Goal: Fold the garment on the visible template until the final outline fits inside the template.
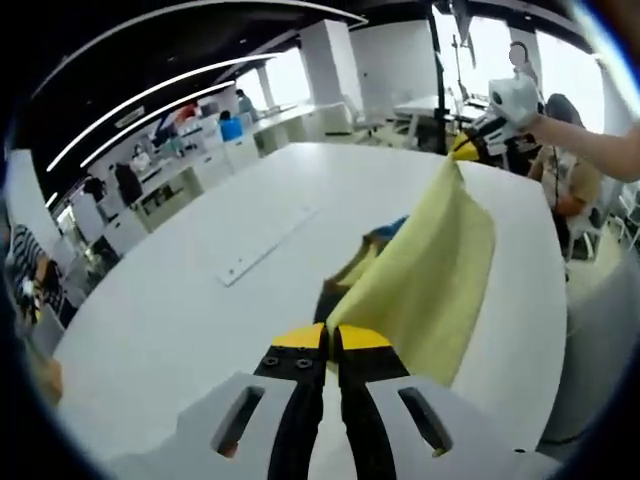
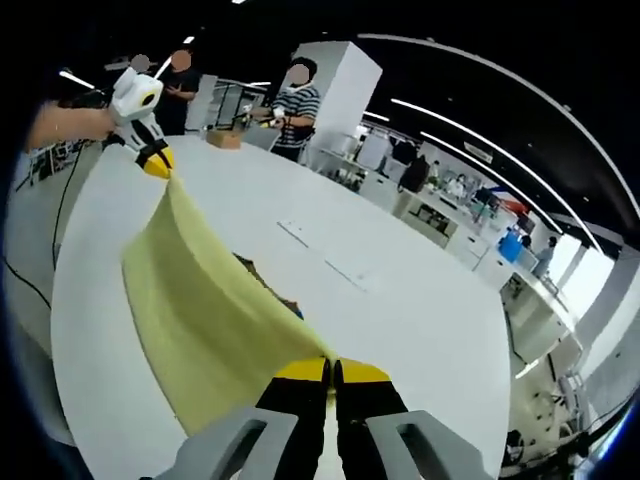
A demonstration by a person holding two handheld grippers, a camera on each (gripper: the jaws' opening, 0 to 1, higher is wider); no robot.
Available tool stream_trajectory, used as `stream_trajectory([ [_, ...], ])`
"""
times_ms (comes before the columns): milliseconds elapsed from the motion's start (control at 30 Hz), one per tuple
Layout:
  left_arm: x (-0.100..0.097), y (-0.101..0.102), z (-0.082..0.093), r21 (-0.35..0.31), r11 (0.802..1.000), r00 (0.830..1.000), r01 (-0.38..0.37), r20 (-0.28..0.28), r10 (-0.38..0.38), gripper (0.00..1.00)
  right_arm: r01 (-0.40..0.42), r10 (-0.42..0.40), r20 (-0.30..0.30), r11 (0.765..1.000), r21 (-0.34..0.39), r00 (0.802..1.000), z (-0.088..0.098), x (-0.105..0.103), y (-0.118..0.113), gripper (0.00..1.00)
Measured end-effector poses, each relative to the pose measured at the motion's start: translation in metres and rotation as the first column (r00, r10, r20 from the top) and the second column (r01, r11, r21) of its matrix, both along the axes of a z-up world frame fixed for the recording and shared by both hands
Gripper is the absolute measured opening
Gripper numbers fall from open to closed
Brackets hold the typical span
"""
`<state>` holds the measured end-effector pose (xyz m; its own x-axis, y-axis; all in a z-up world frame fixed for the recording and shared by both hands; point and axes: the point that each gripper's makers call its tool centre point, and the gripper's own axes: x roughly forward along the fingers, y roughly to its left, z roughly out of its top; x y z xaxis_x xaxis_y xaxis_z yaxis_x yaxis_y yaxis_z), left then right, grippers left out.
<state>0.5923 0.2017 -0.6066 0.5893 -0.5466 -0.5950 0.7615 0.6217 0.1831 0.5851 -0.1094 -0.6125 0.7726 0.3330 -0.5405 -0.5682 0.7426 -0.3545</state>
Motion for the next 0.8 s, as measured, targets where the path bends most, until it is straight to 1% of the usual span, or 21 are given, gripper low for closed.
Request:
stream_trajectory([
  [200,0.014,0.005,-0.007,-0.003,0.999,0.999,-0.036,-0.018,0.036,0.01,-0.003,0.003,0.005,1.0,-0.025,1.0,-0.007,0.016,0.004,0.0],
  [333,0.027,0.006,-0.015,-0.006,0.998,0.997,-0.067,-0.03,0.067,0.01,0.004,-0.004,-0.001,0.999,-0.043,1.0,-0.015,0.028,0.004,0.0],
  [433,0.036,0.005,-0.021,-0.002,0.997,0.996,-0.079,-0.036,0.079,0.01,0.017,-0.017,-0.011,0.999,-0.038,1.0,-0.023,0.037,0.003,0.0],
  [500,0.041,0.005,-0.026,-0.007,0.996,0.995,-0.089,-0.045,0.089,0.01,0.024,-0.025,-0.03,0.999,-0.038,0.999,-0.031,0.042,0.003,0.0],
  [533,0.044,0.006,-0.03,-0.011,0.996,0.994,-0.093,-0.05,0.092,0.01,0.025,-0.027,-0.05,0.999,-0.043,0.998,-0.037,0.043,0.003,0.0],
  [600,0.046,0.006,-0.036,-0.015,0.995,0.994,-0.095,-0.049,0.094,0.01,0.032,-0.034,-0.061,0.999,-0.044,0.998,-0.043,0.046,0.003,0.0],
  [700,0.053,0.008,-0.048,-0.012,0.994,0.992,-0.11,-0.07,0.109,0.01,0.039,-0.043,-0.087,0.998,-0.039,0.995,-0.056,0.052,0.004,0.0],
  [800,0.059,0.007,-0.058,-0.011,0.993,0.99,-0.115,-0.08,0.113,0.01,0.044,-0.049,-0.104,0.998,-0.044,0.993,-0.067,0.061,0.003,0.0],
])
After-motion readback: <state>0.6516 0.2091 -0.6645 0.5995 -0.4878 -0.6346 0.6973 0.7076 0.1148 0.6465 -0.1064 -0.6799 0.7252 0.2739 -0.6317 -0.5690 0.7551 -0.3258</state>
